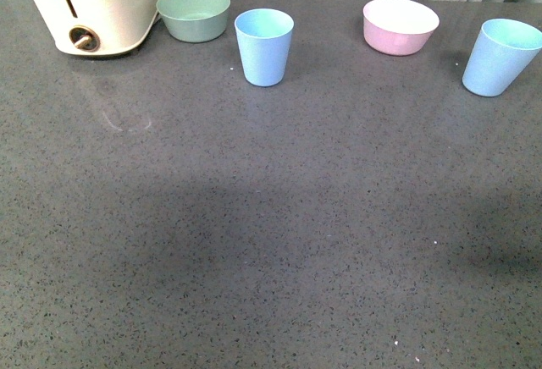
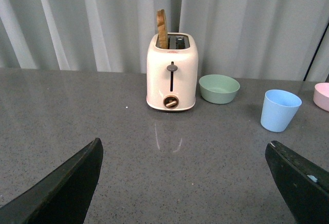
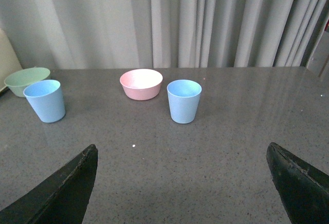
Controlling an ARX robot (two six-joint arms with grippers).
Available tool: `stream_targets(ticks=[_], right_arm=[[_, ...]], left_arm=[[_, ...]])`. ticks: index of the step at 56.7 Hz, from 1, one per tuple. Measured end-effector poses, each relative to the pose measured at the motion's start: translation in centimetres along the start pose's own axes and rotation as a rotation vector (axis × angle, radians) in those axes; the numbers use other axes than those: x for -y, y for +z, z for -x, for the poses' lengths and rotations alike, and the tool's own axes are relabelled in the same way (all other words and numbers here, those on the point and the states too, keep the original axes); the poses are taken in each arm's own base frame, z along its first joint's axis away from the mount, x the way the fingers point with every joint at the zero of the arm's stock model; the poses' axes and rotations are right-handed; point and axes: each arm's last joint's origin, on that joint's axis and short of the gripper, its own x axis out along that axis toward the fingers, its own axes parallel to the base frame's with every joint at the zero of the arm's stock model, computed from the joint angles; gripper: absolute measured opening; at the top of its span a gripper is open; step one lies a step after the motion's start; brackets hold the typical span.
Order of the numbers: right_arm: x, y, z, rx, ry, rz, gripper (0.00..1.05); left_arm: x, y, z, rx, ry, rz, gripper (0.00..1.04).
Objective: Stack blue cups with both arms
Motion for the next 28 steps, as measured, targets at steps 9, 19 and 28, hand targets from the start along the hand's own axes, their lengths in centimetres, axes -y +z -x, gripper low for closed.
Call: stream_targets(ticks=[9,19,28], right_arm=[[0.00,0.00,0.00,0.000,0.000,0.000,0.96],[0.00,0.00,0.00,0.000,0.000,0.000,0.96],[0.00,0.00,0.00,0.000,0.000,0.000,0.96]], left_arm=[[0.00,0.00,0.00,0.000,0.000,0.000,0.96],[0.00,0.00,0.00,0.000,0.000,0.000,0.96],[0.00,0.00,0.00,0.000,0.000,0.000,0.96]])
